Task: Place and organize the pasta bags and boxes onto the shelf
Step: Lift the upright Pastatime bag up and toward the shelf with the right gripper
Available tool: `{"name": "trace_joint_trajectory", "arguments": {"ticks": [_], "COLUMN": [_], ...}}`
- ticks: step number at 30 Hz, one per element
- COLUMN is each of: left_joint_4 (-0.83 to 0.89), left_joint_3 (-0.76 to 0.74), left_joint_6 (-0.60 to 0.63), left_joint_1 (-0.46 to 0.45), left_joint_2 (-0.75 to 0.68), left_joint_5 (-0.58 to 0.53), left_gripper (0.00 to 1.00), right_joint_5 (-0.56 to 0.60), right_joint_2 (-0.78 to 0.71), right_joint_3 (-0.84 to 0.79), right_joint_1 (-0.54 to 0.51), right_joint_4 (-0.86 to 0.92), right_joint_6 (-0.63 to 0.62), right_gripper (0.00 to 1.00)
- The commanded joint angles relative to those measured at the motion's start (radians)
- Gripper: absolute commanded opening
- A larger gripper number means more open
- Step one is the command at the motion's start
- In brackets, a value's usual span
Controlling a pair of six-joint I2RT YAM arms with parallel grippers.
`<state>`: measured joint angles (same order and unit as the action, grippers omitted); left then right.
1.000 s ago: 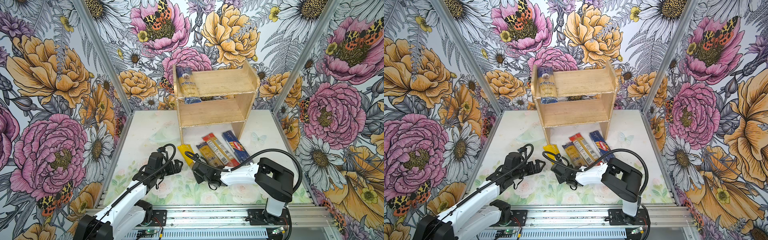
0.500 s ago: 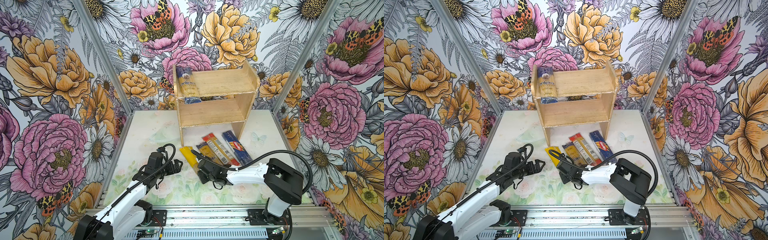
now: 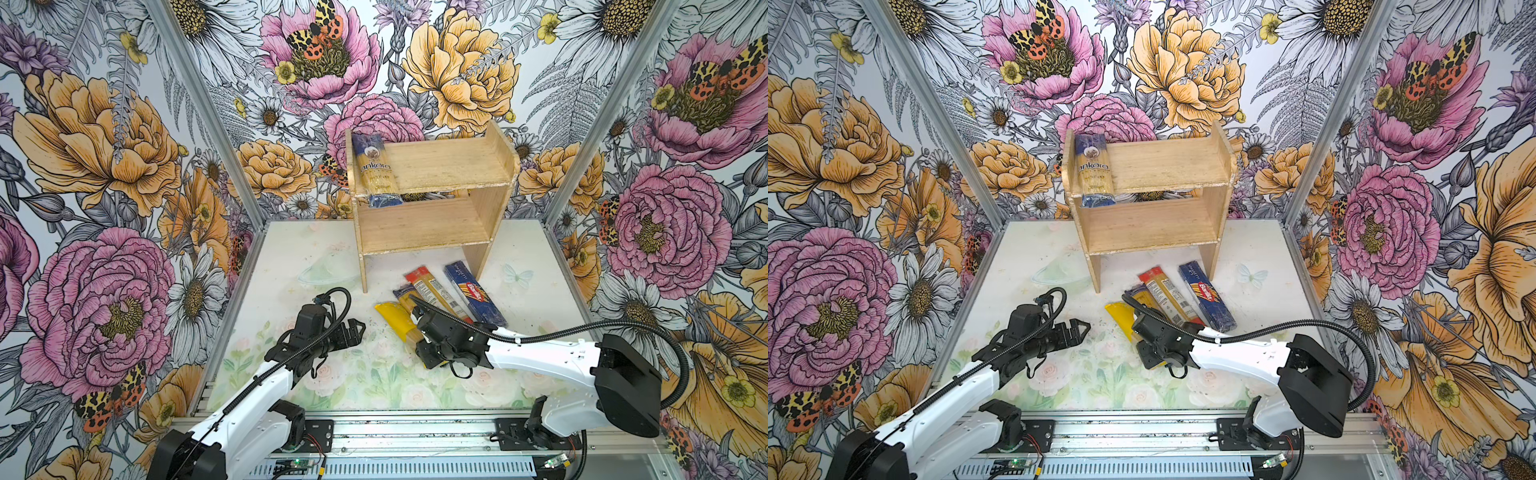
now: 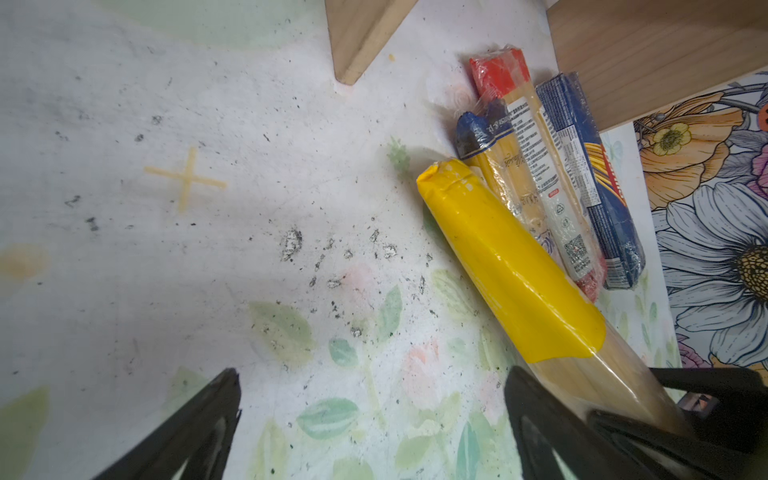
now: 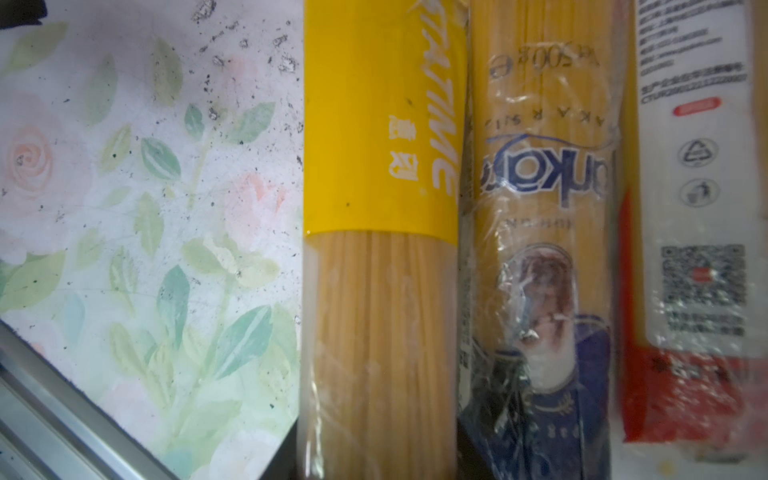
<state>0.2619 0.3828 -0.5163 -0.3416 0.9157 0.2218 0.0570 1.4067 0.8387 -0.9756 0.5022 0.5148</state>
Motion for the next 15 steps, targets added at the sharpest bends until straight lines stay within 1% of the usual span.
{"name": "trace_joint_trajectory", "arguments": {"ticks": [1, 6, 15], "left_joint_4": [-0.012, -0.013, -0.009], "left_joint_3": [-0.009, -0.011, -0.015], "left_joint_6": [0.021, 0.019, 0.016], "left_joint_1": [0.011, 0.011, 0.009], "left_joint_2": [-0.009, -0.004, -0.018], "left_joint_5": [0.017, 0.018, 0.014], "left_gripper": [0.99, 0.99, 0.99], "right_joint_5": [0.002, -0.036, -0.073], "right_joint_2": [-0.087, -0.141, -0.226], "right_joint_3": [0.078, 0.133, 0.161], "right_joint_1": [0.018, 0.034, 0.058], "right_joint_4": [0.022, 0.084, 0.092], "right_joint_6": [0.006, 0.02, 0.022], "right_gripper": [0.0, 0.0, 0.0]}}
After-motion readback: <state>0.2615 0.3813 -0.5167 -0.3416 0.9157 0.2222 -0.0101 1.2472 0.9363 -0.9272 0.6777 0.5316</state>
